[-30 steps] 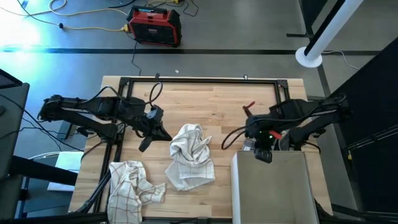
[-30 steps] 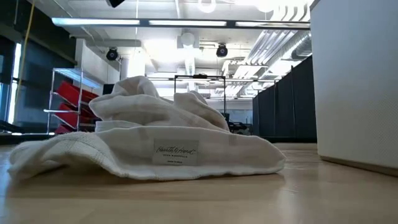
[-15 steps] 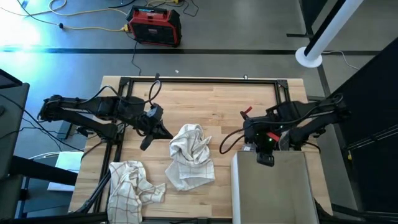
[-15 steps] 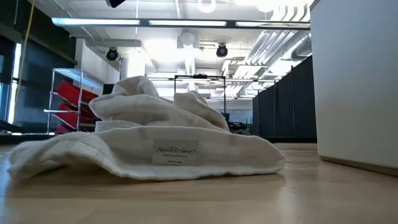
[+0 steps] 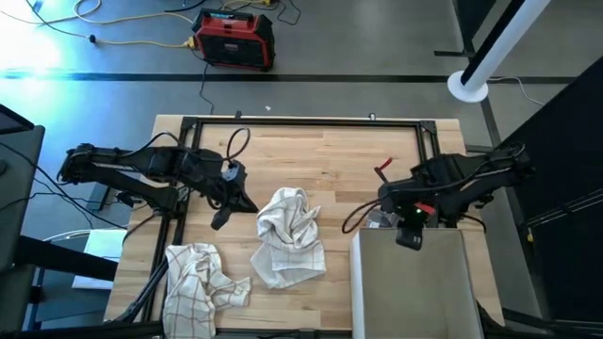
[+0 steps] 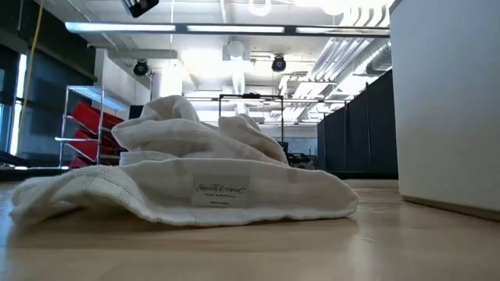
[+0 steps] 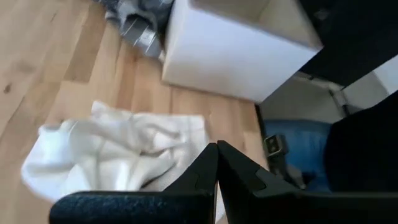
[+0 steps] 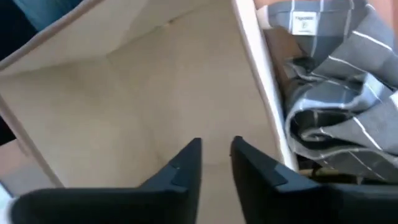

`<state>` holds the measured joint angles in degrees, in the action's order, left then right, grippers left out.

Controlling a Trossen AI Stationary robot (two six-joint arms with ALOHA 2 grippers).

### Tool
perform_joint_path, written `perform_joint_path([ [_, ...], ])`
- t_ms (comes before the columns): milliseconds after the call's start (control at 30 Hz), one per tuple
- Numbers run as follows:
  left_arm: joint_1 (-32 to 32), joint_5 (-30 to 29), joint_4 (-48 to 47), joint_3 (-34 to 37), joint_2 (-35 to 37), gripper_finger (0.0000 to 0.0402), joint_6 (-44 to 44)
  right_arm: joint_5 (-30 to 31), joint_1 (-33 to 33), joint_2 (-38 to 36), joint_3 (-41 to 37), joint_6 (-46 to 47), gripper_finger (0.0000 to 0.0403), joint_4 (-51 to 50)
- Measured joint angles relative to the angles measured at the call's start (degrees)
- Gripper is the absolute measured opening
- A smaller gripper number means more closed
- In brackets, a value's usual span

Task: Fold towel
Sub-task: Move the laundry organizer to the top of the table

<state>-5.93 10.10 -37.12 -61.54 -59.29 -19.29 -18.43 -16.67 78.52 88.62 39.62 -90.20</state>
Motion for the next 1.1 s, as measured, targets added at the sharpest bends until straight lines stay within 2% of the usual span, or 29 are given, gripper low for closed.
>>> perform_joint_path([
  [100,0.0,-1.3,-2.0,0.0,0.0,0.0,0.0,4.3,-2.1,-0.8,0.0,0.0,0.0145,0.3],
  [200,-0.1,-2.1,-2.8,0.0,0.0,0.0,0.0,8.8,-4.1,-1.4,0.1,-4.5,0.0193,0.2],
  [333,-0.4,-1.5,-2.6,0.0,0.0,0.0,0.8,16.3,-7.5,-1.4,0.1,-9.4,0.0231,0.2],
  [500,-1.3,-1.4,-2.8,0.0,0.0,0.0,1.4,19.5,-9.6,-1.4,-1.0,-11.4,0.0238,0.2],
  [800,-3.2,-1.7,-4.2,0.0,0.0,0.0,1.4,12.4,-9.6,-3.6,-12.5,-9.6,0.0238,0.2],
  [1100,-3.2,-2.3,-4.2,0.0,0.0,0.0,1.4,17.1,-10.3,-8.6,-18.8,-5.2,0.0238,0.2],
])
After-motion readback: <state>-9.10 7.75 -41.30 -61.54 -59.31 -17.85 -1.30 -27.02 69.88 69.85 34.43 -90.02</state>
